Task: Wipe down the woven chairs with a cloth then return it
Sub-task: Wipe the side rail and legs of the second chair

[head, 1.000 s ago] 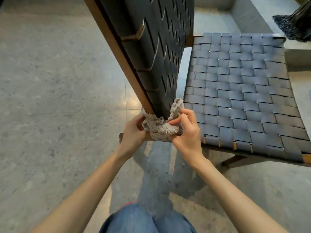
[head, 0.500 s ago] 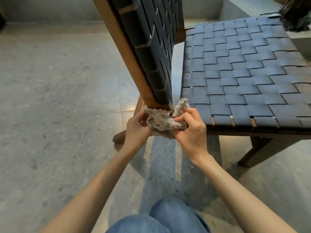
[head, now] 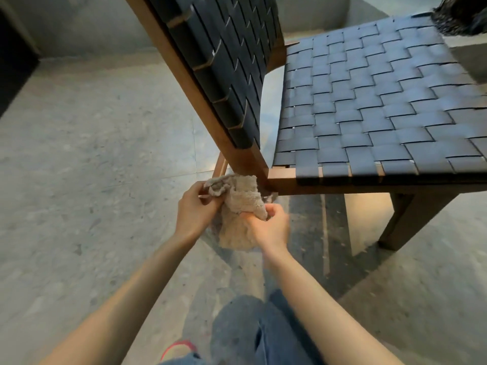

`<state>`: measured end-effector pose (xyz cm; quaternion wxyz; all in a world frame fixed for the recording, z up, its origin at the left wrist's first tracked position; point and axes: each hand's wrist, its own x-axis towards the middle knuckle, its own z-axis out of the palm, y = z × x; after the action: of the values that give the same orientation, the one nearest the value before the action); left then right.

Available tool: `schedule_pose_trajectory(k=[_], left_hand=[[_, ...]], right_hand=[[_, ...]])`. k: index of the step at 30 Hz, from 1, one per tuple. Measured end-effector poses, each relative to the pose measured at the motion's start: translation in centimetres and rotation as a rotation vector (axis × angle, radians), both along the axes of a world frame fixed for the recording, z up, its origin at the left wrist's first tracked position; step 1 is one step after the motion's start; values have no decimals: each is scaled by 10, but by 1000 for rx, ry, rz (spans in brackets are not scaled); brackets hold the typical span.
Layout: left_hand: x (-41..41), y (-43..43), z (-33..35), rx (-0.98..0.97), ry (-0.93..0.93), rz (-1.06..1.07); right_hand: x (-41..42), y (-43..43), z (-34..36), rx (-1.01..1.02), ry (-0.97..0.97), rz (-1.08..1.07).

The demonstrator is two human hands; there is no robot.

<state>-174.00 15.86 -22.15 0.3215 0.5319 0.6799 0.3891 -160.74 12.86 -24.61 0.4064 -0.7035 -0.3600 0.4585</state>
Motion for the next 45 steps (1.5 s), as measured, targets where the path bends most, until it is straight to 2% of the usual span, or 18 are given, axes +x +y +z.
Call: schedule_pose_trajectory(k=[2, 4, 6, 8, 10, 15, 18, 20, 24, 26, 30, 33, 39, 45], left_hand=[[-6, 4, -2, -22, 32, -11], [-9, 11, -4, -65, 39, 2], [-11, 21, -7, -88, 24, 20], [-10, 31, -8, -94, 54, 31], [-6, 42, -12, -117, 24, 34], [13, 59, -17, -117, -222, 84], [17, 51, -19, -82, -379, -112], [15, 44, -22, -138, -410, -304], [7, 42, -25, -118, -304, -539], [9, 45, -28, -48, -208, -581], [14, 54, -40, 165, -155, -671], [1, 64, -50, 203, -199, -689], [-12, 78, -60, 235, -132, -747], [-26, 81, -77, 218, -116, -768]], right_hand=[[-18, 5, -2, -125, 179, -229], [-28, 12, -1, -160, 327, -445], [-31, 18, -3, -138, 365, -602], [-29, 24, -5, -127, 324, -663], [-25, 29, -7, -119, 320, -674], [-17, 36, -16, 70, 523, -601], [-22, 40, -27, 170, 592, -545], [-26, 42, -32, 229, 601, -507], [-36, 44, -48, 312, 456, -505], [-42, 43, -55, 333, 384, -515], [-51, 45, -61, 358, 235, -543], [-54, 46, -62, 382, 271, -536], [-54, 44, -68, 489, 438, -525], [-66, 56, -89, 483, 319, -415]])
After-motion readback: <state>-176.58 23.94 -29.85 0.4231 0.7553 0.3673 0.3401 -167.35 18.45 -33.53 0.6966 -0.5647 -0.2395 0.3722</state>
